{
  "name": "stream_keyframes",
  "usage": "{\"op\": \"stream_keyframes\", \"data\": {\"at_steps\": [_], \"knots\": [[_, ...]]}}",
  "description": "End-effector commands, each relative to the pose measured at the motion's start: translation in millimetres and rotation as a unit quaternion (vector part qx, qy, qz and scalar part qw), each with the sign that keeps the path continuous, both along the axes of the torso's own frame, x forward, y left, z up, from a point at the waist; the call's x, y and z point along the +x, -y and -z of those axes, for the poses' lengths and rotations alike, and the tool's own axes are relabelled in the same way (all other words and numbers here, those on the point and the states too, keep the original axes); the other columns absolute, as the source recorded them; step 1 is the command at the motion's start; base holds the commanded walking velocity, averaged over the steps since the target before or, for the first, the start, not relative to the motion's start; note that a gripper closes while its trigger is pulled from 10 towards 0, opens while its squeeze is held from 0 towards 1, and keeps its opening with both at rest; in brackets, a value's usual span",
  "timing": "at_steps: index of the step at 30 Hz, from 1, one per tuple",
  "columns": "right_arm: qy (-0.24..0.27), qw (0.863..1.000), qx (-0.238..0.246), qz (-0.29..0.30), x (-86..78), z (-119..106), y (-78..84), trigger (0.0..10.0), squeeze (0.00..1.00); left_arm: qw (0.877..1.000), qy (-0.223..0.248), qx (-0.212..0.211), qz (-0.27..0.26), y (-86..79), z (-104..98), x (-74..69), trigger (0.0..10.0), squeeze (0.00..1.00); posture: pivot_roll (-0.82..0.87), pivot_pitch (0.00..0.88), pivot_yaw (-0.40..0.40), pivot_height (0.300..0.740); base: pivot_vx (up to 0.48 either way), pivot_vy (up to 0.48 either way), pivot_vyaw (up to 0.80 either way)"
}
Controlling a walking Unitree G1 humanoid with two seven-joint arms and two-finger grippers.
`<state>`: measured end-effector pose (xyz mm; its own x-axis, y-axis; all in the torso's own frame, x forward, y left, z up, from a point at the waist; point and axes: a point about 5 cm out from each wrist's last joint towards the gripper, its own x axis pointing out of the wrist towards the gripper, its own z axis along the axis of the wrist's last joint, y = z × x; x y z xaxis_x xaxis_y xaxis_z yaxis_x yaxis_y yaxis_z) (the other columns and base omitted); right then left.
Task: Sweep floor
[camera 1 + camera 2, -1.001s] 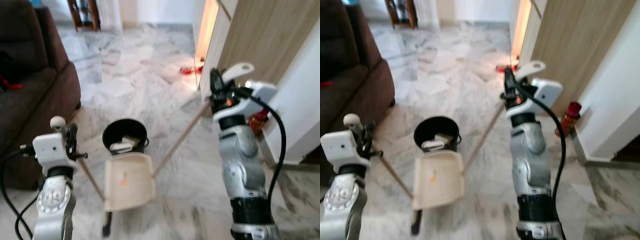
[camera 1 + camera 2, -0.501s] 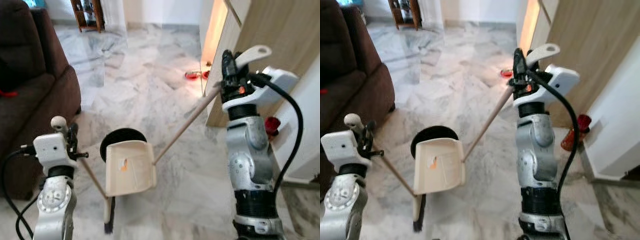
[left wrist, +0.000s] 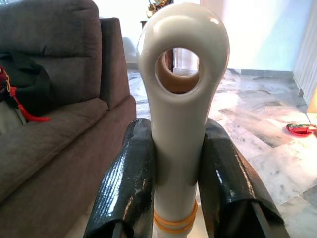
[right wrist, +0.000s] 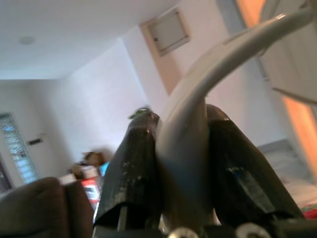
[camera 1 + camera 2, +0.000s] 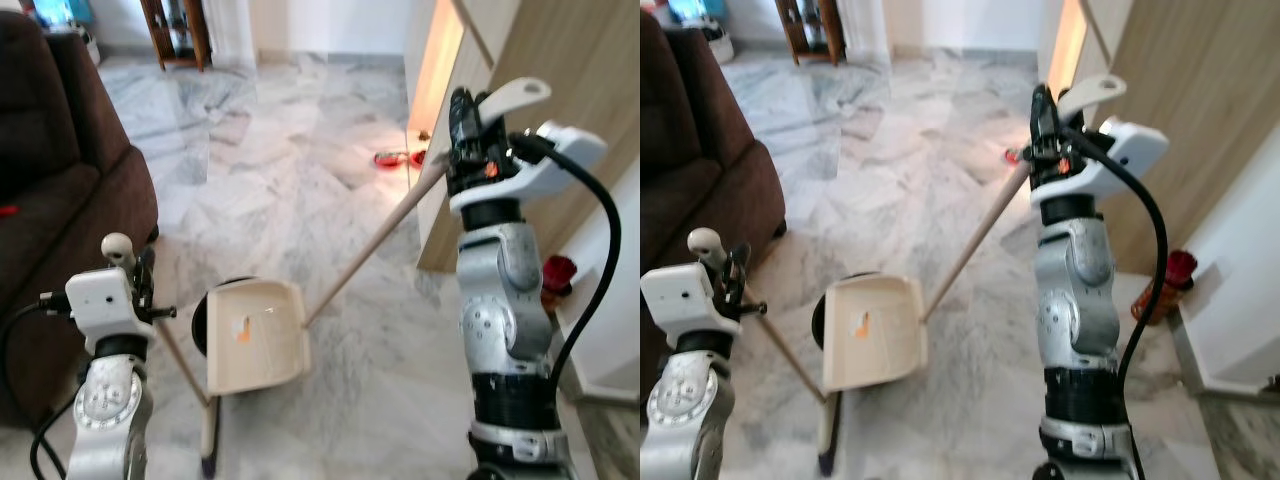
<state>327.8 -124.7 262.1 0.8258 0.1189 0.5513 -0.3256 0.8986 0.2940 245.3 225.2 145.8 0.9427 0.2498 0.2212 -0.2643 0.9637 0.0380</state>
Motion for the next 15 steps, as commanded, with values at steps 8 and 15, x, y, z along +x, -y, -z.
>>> {"op": "stream_keyframes", "data": {"at_steps": [8,15], "knots": [[0.032,0.999,0.023,-0.006,-5.5,-15,1.3,10.0,0.00,0.999,0.025,0.032,-0.012,-8.0,-18,-17.8,10.0,0.00,0.05,0.091,0.037,0.740,0.000,0.000,0.00],[0.031,0.999,0.024,-0.006,-5.6,-15,2.2,10.0,0.00,0.997,0.011,0.062,-0.054,-27.9,-22,-47.7,10.0,0.00,0.06,0.093,0.037,0.740,0.000,0.000,0.00]]}}
